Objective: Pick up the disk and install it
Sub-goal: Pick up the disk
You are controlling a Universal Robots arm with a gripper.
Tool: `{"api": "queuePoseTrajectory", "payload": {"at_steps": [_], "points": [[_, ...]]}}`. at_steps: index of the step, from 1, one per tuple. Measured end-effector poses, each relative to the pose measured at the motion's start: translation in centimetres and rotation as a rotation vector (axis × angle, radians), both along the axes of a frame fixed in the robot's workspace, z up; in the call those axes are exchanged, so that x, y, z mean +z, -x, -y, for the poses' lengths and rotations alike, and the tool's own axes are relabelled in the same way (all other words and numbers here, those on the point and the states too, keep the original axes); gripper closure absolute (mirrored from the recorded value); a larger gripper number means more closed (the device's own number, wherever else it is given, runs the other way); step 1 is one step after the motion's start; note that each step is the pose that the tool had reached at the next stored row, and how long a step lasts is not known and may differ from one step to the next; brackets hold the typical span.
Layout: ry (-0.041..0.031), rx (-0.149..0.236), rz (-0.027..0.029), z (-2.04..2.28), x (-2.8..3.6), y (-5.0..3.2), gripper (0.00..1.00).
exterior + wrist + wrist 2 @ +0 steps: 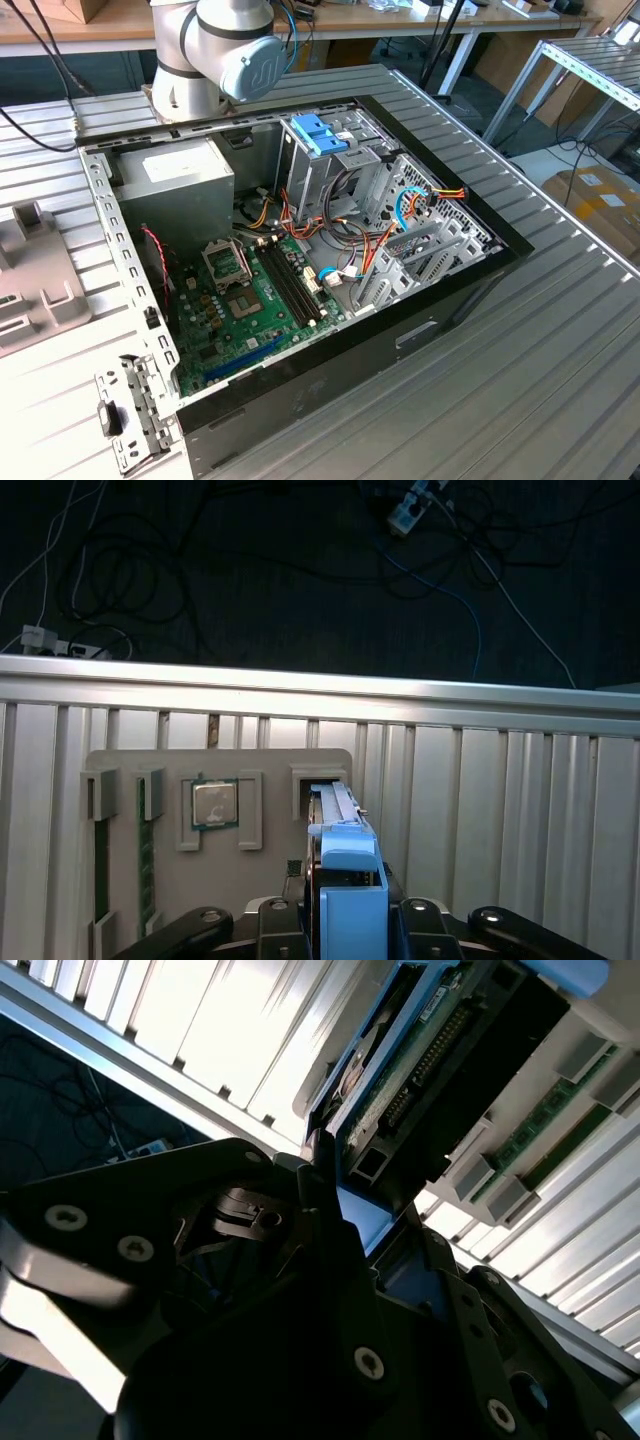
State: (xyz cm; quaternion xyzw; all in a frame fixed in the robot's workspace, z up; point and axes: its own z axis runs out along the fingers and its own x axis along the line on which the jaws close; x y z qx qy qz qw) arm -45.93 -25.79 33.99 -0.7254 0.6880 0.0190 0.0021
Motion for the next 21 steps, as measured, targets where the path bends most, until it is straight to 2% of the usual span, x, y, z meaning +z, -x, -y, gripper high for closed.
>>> {"api": "queuePoseTrajectory", "payload": {"at_steps": [5,21], "points": [[-0.0002,0.0,0.0002,0.0,0.3,0.0,0.63],[-0.0007,0.0,0.0002,0.0,0.67,0.0,0.63]]}}
